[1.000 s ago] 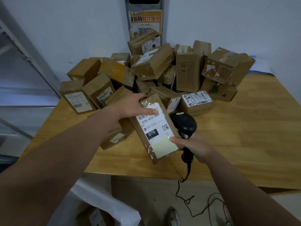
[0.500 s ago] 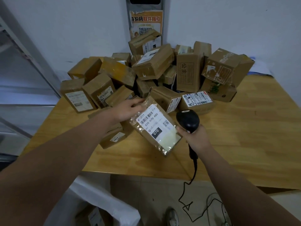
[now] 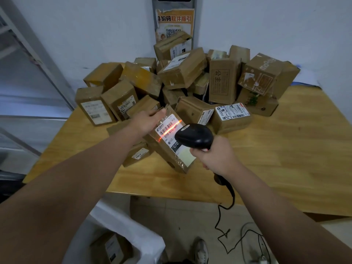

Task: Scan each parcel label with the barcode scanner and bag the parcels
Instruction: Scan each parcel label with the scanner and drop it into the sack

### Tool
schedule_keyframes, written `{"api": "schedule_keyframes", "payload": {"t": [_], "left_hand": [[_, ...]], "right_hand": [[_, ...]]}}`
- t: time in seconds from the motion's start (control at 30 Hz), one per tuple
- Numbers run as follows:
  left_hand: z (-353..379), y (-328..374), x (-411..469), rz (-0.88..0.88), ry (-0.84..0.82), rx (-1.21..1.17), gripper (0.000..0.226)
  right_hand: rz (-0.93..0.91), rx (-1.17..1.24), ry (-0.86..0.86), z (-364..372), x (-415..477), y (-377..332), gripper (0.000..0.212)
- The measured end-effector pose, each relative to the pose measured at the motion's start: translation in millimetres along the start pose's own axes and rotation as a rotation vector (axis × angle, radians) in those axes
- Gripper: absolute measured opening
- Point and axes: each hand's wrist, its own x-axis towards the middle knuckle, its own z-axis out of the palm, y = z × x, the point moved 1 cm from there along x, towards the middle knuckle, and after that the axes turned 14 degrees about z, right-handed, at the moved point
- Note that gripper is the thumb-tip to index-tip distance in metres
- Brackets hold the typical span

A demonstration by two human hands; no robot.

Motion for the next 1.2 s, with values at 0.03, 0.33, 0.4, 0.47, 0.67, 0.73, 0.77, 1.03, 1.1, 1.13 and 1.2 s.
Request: {"api": "schedule_keyframes", "payload": {"t": [0.03,0.33,0.4,0.47,0.67,0.73,0.77,1.03,1.1,1.13,1.2], "left_hand": [[0.2,1.4,-2.0,-0.003,0.002,-0.004,0.041],[7.1,2.2,-7.8,-0.007,0.006,0.003,0.056],[8.9,3.9,-8.8,-0.018,0.012,0.014,0.056],[9.9,4.9,-9.0,-0.043,0.008,0.005,0.058],[14.7,-6.5,-13.8,-0.214,-0.009,-0.140,0.075],[20.6,-10.0,-16.6,-0.245,-0.003,-0.173,0.068],[24.8,-12.8,-17.1,-0.260,0.005,-0.182,0.064],[41.3,-15.5,-30.8,-0.296,0.128,-0.283,0.055],[36.4,-18.6,-33.1,-0.311,0.157,-0.300,0.059],[33.6,-20.3,-35.3,-0.316,0.168,-0.313,0.060],[27.4,-24.7,-40.7,-0.318,0.170,-0.328,0.061]], "right_hand": [[0.013,-0.007,-0.004,0.0,-1.6,0.8,0.020],[0.000,0.015,-0.012,-6.9,-3.1,-0.6,0.022],[-0.009,0.014,-0.017,-8.2,-2.6,1.5,0.022],[0.004,0.030,-0.018,-8.8,-2.9,6.1,0.023],[0.143,0.055,-0.133,-7.2,-0.4,25.3,0.022],[0.148,-0.066,-0.206,-13.7,4.7,11.3,0.022],[0.129,-0.128,-0.239,-18.4,7.5,-0.4,0.020],[-0.029,-0.365,-0.341,-32.5,19.7,-60.9,0.018],[-0.053,-0.373,-0.334,-31.1,21.1,-60.3,0.017],[-0.072,-0.373,-0.328,-29.8,21.2,-59.5,0.018],[-0.107,-0.354,-0.321,-26.9,19.6,-57.8,0.020]]}}
